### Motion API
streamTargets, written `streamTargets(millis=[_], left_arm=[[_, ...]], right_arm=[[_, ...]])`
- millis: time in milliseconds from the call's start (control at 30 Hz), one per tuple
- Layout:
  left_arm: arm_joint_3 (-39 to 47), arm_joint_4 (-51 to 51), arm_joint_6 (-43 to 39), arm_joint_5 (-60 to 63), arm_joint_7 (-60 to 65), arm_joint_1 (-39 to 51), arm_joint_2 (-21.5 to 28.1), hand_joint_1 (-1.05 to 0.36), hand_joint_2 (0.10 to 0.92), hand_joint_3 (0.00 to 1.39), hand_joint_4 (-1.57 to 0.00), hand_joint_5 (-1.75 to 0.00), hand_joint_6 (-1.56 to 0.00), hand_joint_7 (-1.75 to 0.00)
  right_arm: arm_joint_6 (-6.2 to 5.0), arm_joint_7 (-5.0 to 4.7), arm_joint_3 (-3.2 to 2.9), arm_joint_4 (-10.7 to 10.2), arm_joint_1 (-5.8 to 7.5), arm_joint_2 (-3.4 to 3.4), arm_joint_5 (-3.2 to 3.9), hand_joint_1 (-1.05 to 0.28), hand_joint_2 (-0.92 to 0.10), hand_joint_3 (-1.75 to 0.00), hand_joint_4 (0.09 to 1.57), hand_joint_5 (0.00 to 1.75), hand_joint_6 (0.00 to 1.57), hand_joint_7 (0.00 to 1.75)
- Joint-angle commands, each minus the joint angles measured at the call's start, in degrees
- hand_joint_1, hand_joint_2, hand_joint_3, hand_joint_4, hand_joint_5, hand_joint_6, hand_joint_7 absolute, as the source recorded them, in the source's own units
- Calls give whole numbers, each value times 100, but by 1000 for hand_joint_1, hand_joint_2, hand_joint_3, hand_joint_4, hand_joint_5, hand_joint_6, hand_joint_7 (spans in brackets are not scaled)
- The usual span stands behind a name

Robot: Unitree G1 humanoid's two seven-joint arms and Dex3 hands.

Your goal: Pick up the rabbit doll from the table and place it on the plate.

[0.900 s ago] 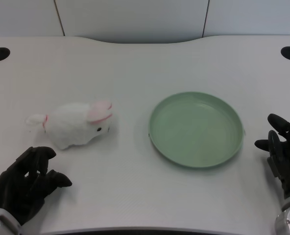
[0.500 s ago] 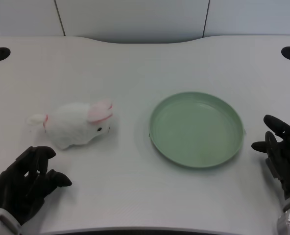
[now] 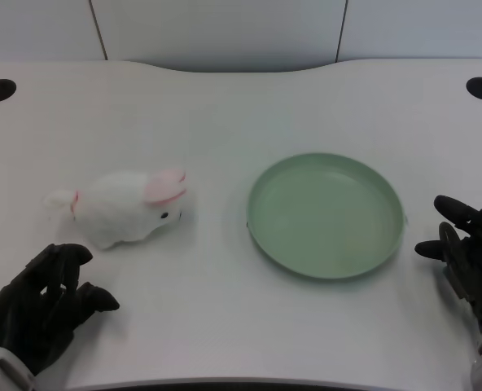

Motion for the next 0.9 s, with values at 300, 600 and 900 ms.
streamTargets(millis=[300,600,900], left_arm=[[-898,-66,-2978,2055,-719,306,924,-653,921,431,-474,-1305,-528,-619],[-1430,-284,-4284,4050,-40,-620,1922,-700,921,171,-175,-1011,-342,-348],[-2002,-478,-4421,5468,382,-1556,2527,-796,916,52,0,-568,-174,-185]], right_arm=[[-113,-264,146,-1,73,-75,-194,-390,-921,-338,796,991,876,321],[-100,-98,137,16,87,-145,-191,-417,-921,-336,777,992,866,321],[19,-192,101,-91,103,-64,-128,-394,-921,-311,792,1003,876,332]])
